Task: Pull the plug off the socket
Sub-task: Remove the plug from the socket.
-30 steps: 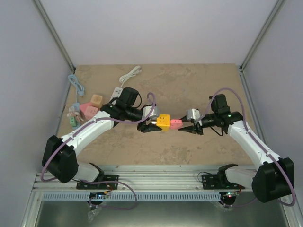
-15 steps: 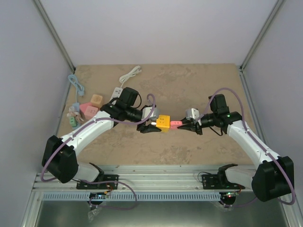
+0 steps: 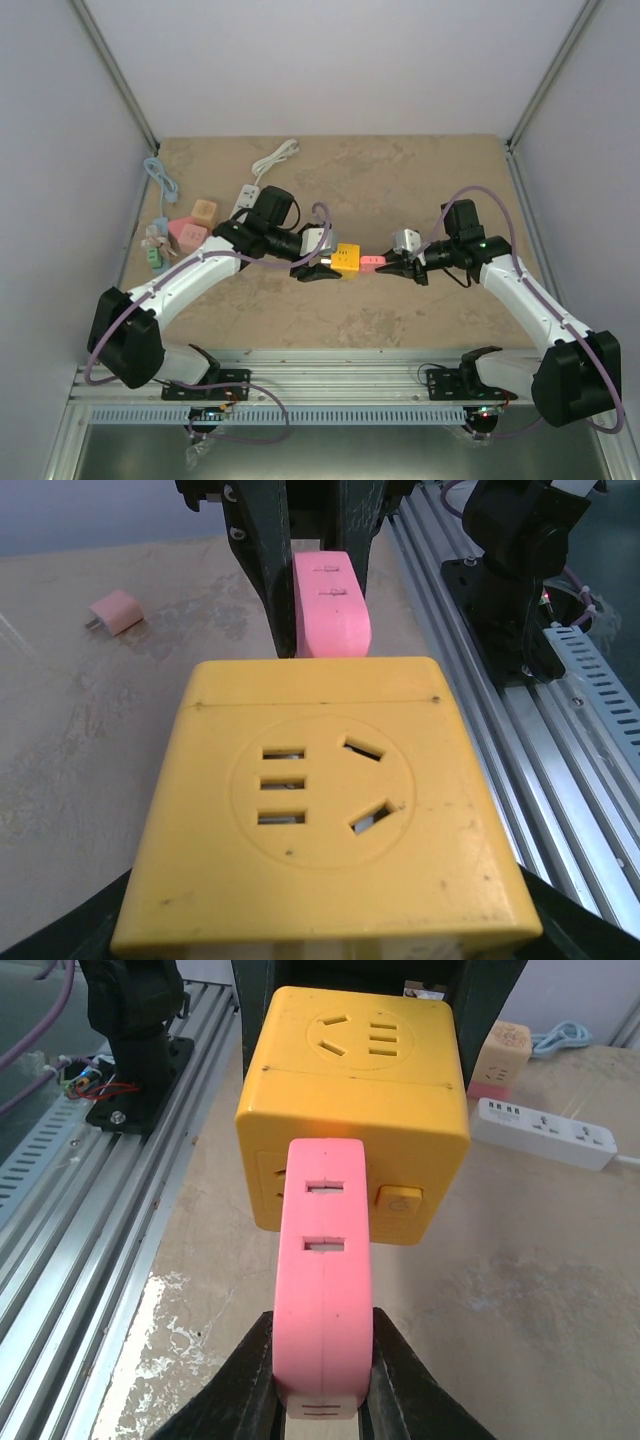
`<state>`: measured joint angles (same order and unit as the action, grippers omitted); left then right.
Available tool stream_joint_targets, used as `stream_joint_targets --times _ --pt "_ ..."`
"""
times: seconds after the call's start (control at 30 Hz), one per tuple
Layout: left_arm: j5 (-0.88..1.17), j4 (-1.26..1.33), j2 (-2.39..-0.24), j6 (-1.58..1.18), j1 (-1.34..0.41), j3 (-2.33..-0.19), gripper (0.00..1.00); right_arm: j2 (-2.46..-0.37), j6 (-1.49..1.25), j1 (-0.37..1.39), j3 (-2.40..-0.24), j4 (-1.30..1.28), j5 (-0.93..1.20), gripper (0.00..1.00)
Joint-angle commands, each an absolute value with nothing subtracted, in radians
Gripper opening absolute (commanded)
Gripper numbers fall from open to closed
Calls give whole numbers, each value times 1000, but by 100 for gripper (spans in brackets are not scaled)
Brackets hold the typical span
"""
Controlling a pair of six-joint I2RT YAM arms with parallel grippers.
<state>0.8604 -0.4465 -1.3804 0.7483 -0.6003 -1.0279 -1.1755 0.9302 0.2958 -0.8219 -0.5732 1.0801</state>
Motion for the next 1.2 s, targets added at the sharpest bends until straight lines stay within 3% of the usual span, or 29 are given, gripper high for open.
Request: stream_joint_targets --times 0.0,0.53,0.9,1.17 --pt "813 -383 -1351 757 -595 -1014 0 -1174 926 297 -850 -609 1126 1" --pt "768 -374 -1335 732 -594 -1020 0 -1208 880 284 -857 -601 1124 1" --pt "870 -324 -1328 618 -565 -1060 0 -1185 835 261 -802 -503 1169 1" --pt "900 -447 -1321 784 -565 -1058 0 -1188 841 249 -805 -509 1172 1"
